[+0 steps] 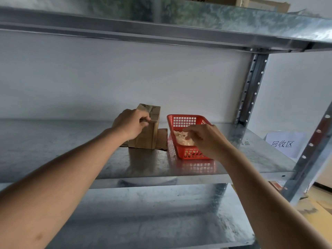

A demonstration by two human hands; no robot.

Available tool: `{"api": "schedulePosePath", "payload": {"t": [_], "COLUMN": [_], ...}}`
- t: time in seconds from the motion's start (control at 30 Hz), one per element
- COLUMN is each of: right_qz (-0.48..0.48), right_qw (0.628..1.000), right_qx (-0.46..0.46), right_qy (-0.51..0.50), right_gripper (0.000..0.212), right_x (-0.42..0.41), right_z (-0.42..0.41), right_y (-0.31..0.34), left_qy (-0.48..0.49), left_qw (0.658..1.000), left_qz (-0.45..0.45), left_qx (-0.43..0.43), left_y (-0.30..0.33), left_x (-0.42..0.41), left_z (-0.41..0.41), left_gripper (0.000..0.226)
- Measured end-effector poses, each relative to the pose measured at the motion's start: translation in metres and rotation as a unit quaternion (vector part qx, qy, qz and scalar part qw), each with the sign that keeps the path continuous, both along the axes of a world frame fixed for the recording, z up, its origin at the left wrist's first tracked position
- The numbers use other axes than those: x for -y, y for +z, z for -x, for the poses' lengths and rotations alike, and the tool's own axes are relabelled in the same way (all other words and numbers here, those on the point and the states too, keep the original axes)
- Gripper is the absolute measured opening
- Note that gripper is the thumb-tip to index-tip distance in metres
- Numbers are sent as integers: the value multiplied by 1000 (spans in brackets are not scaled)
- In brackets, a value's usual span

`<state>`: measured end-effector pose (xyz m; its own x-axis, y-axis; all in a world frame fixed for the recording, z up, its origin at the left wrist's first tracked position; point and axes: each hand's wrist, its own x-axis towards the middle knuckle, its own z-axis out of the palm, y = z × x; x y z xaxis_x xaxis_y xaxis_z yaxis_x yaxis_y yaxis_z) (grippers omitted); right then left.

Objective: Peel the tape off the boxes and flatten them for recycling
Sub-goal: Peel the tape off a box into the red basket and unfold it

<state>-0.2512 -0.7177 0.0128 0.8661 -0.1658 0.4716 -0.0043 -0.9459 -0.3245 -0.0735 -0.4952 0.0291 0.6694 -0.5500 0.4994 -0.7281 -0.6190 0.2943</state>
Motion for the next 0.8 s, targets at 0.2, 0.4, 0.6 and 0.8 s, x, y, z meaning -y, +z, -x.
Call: {"api": "schedulePosePath", "payload": {"t": [0.2,0.4,0.6,0.8], "right_qz": [17,-74,-235,-102], "right_qw": [998,989,949,981], "right_qx": [24,108,210,166], "right_qy": [-64,-71,-19,-17], "right_gripper": [28,26,48,26], "right_x": [-4,-9,-23,-44], "right_z": [8,3,0,-17], "right_y": [1,1,13,22], "left_qy": [-1,-4,-7,-15], "left_qw": [1000,1000,1000,999], "left_qz": [-8,-14,-23,-27], "left_qx": [-4,-5,-10,-8], "left_y": [0,0,2,4], "left_x": [-1,-1,-3,-5], "left_z": [0,0,2,1], "left_gripper": [17,18,21,21]}}
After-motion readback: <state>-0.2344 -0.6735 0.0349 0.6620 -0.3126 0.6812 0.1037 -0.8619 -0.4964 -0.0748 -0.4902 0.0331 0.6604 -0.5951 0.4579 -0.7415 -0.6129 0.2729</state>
